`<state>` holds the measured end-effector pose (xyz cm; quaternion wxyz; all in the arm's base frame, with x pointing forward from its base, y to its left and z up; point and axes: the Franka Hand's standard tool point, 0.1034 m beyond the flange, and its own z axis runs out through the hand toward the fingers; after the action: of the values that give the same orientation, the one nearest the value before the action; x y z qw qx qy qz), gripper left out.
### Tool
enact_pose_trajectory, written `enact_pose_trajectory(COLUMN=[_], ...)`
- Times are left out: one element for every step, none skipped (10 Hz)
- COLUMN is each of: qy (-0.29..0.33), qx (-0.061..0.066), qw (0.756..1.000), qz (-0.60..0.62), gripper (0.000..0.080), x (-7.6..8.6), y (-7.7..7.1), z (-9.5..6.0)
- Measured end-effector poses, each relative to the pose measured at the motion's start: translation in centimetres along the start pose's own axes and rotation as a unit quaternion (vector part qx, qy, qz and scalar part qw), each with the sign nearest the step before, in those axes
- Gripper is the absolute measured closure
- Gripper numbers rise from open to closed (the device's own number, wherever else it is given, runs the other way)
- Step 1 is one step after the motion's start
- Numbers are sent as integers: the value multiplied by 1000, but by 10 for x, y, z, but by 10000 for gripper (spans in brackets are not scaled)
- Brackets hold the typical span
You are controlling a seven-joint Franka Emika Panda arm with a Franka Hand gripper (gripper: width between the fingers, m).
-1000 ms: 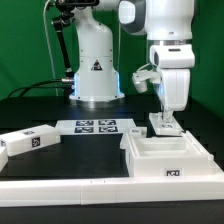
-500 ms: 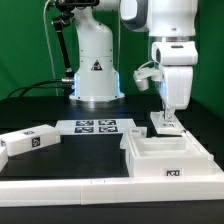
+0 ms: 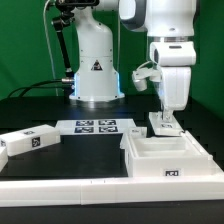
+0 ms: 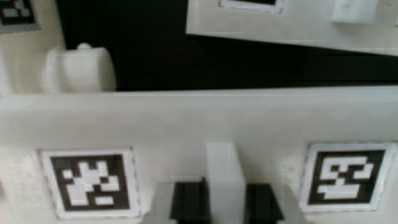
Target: Assemble cabinet
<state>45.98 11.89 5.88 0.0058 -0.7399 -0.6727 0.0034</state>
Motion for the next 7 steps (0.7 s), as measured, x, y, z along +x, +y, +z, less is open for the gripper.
enact_pose_trajectory(qy=[0,0,0,1,1,2,3], qx=[0,0,0,0,0,0,-1], qw=[1000,1000,1000,1000,1000,1000,1000], qz=[2,2,4,4,3,-4,-29], gripper=[729,729,729,729,729,729,729], x=[-1,-1,0,2,3,4,3], y=[1,1,1,1,1,3,6], z=[0,0,1,1,1,2,2])
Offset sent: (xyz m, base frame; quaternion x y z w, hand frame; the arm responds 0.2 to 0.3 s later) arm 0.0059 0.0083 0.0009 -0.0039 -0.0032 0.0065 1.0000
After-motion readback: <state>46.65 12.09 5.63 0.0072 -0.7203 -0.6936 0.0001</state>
